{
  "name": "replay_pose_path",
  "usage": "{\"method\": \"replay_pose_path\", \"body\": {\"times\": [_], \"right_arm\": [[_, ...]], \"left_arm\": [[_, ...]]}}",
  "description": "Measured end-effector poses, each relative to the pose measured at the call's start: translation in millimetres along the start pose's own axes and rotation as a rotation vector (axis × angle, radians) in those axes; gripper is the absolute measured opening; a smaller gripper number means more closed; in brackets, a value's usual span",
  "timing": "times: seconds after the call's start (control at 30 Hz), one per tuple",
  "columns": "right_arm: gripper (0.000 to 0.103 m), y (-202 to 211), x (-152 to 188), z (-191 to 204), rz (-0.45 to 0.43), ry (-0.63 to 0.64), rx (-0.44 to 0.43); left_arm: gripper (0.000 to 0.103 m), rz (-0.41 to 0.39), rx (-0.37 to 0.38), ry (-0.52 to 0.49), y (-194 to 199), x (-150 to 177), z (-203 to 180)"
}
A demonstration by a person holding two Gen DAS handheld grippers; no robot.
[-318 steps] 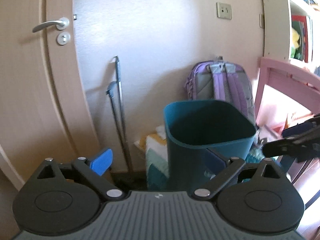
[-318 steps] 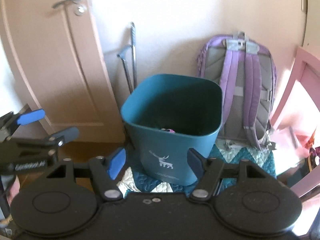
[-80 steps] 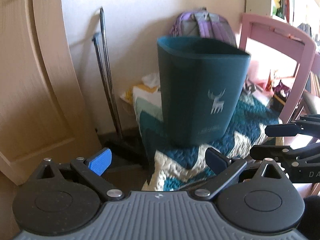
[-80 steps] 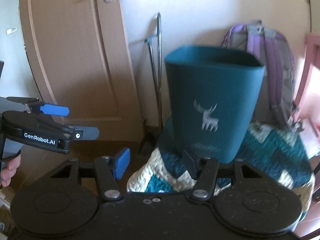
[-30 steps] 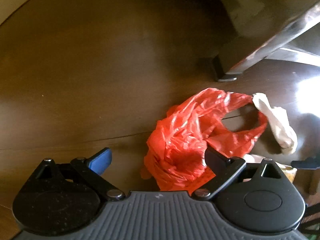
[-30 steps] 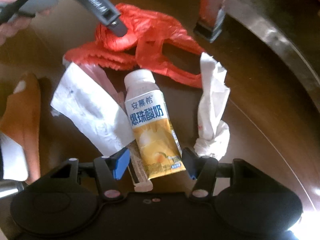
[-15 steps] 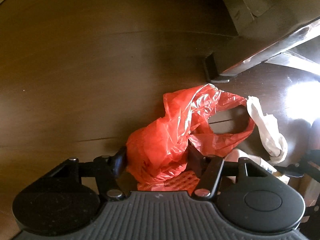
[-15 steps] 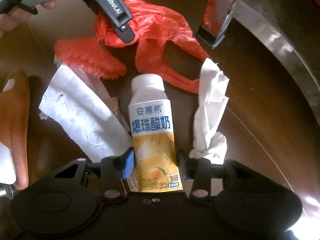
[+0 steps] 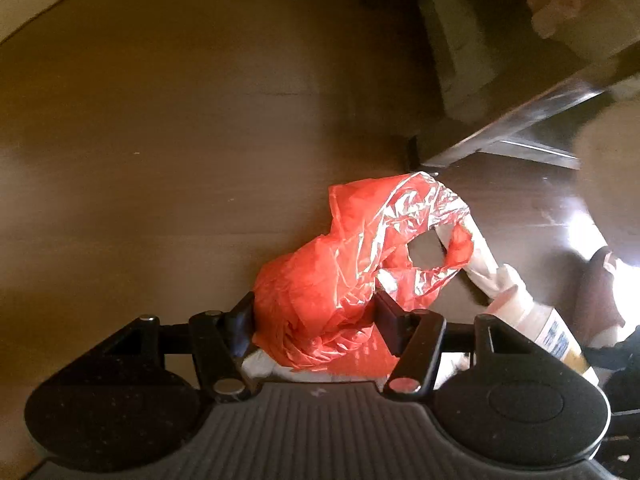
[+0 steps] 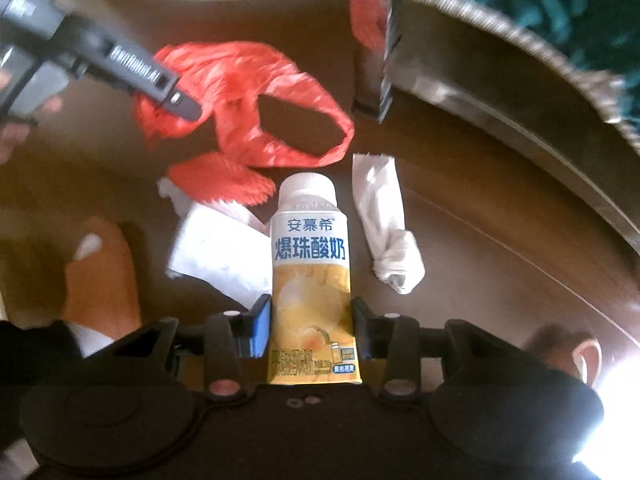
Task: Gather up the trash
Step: 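Lift the red bag and yogurt bottle up to the teal bin with both tools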
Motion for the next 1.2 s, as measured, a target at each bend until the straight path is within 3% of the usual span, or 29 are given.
{"method": "replay_pose_path", "body": {"times": [0.3, 0.43, 0.63, 0.9, 1.2], "right_arm": [[0.041, 115.9, 6.5, 26.3, -0.149, -0.048, 0.019], [0.041, 163.1, 9.9, 36.6, -0.219, -0.067, 0.048], [0.041, 243.8, 11.5, 48.1, -0.363, -0.079, 0.113], [0.041, 349.0, 21.7, 55.0, -0.555, -0.091, 0.190], [0.041, 449.9, 26.8, 48.2, -0.744, -0.099, 0.284]], "left_arm": [[0.061, -0.074, -0.006, -0.006, 109.9, 30.2, 8.2], [0.061, -0.167, -0.026, -0.010, 168.6, 37.1, 8.2], [0.061, -0.328, 0.025, 0.021, 266.4, 58.9, 2.2], [0.061, -0.510, 0.099, -0.002, 375.3, 92.6, -31.1], [0.061, -0.677, 0.160, -0.099, 464.8, 107.5, -93.5]]}}
Point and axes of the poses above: each gripper's, at about its wrist camera, not at the fingertips, and y roughly against the way its jaws point, z to its left, x to its underside, the point moved 6 cm from there along -y, roughly the way its jaws point, and after that the axes turned 13 degrees about y, right-handed, at the moved point
